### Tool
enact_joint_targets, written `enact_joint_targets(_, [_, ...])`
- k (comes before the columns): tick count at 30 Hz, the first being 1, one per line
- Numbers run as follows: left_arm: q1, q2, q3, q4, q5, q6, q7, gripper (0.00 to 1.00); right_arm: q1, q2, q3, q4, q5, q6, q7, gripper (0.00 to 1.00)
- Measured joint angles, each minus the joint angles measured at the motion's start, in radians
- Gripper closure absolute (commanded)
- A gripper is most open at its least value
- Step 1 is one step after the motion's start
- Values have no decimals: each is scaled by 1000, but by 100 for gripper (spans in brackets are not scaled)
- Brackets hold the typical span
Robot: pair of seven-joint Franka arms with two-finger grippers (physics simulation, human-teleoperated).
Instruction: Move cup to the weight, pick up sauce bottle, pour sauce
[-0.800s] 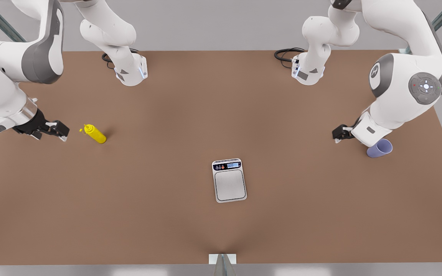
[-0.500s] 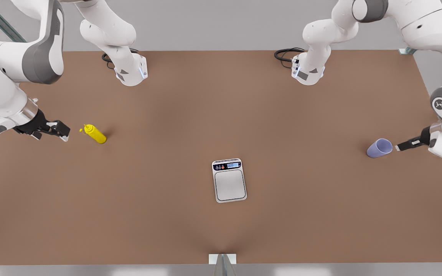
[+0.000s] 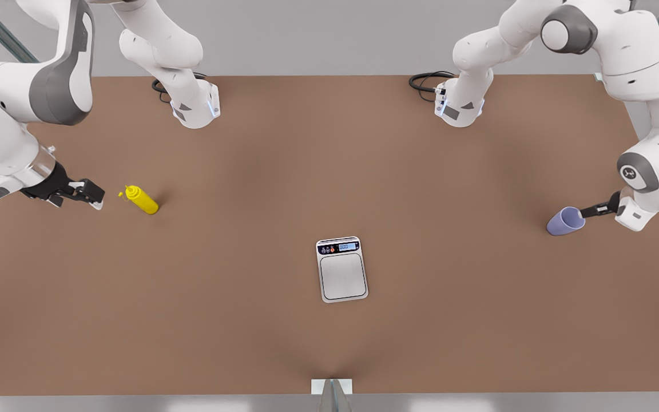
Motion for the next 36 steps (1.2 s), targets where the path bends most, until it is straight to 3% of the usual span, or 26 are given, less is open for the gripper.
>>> enact_joint_targets(8, [8, 74, 0, -2, -5, 46, -1, 0, -1, 0, -1, 1, 2, -8, 0, 0])
enact_joint_targets(9, [8, 76, -1, -21, -9, 77, -10, 13, -1, 0, -1, 2, 2, -8, 0, 0])
enact_joint_targets(10, [8, 78, -1, -30, -17, 89, -11, 51, -1, 0, -2, 2, 2, -8, 0, 0])
enact_joint_targets(11, [8, 77, -1, -31, -23, 90, -12, 69, -2, 0, -2, 2, 2, -8, 0, 0])
enact_joint_targets(12, [8, 76, -2, -31, -32, 91, -15, 79, -2, 0, -2, 1, 2, -8, 0, 0])
enact_joint_targets(29, [6, 62, -48, -23, -33, 44, -35, 79, -3, 3, -2, 5, 3, -14, -1, 0])
enact_joint_targets(33, [-64, -12, -153, 33, 4, -13, -181, 79, -2, 3, -2, 6, 3, -15, 0, 0])
enact_joint_targets(36, [-210, -26, -185, 73, 18, -23, -422, 79, -4, 7, -15, 4, 78, -15, 6, 0])
